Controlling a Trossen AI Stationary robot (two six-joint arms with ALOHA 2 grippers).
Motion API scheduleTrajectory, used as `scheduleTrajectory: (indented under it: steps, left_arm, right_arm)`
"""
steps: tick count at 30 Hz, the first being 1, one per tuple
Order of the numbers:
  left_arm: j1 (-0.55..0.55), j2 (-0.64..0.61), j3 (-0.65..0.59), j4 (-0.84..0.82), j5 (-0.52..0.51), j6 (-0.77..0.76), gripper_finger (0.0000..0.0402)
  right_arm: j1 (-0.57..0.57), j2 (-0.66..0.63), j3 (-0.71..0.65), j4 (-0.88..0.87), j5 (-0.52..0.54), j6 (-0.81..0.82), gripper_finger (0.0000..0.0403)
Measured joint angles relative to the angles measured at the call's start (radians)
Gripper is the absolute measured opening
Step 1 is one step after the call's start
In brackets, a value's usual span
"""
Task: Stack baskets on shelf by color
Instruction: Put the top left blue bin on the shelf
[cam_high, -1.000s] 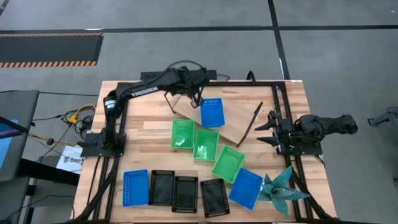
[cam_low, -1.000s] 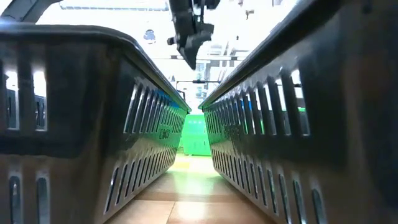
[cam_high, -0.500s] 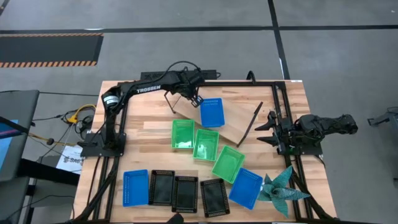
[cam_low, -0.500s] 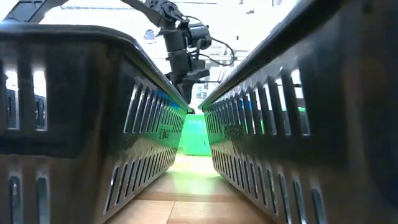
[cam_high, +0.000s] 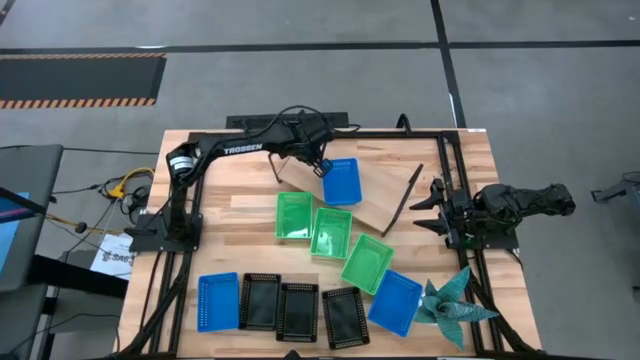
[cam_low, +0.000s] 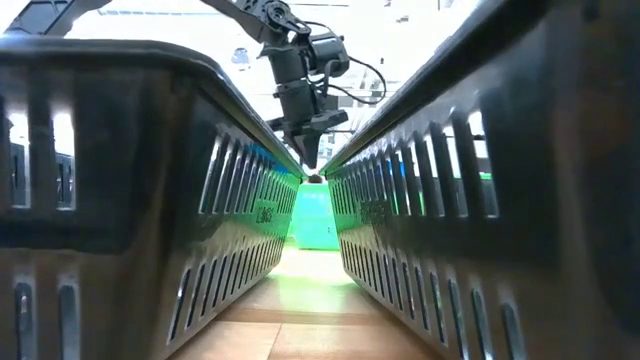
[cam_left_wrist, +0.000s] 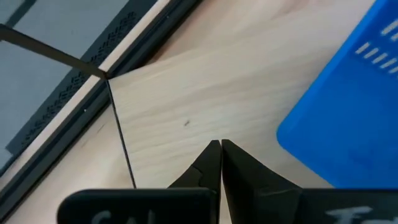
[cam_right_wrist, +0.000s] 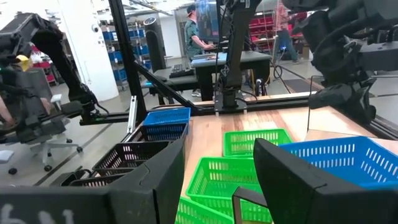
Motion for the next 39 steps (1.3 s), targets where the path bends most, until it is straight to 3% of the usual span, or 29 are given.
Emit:
scheduleTrajectory:
  steps: [8, 18, 25, 32, 39]
  left_arm:
    - [-0.035, 0.022, 0.003, 0.013, -0.102, 0.022, 0.0]
    - [-0.086, 0.023, 0.094, -0.069, -0.174, 0.042, 0.0]
    - [-0.138, 0.069, 0.095, -0.164, -0.168, 0.029, 0.0]
    - [-0.148, 0.134, 0.095, -0.128, -0.153, 0.041, 0.0]
    - [-0.137, 0.135, 0.095, 0.012, -0.108, 0.089, 0.0]
  right_arm:
    - [0.0, -0.001, 0.0, 0.0, 0.0, 0.0, 0.0214]
    - [0.0, -0.001, 0.0, -0.001, 0.0, 0.001, 0.0214]
    - [0.0, -0.001, 0.0, -0.001, 0.0, 0.002, 0.0214]
    - [0.001, -0.001, 0.0, -0.001, -0.001, 0.028, 0.0214]
    - [0.001, -0.001, 0.0, -0.001, -0.001, 0.046, 0.0214]
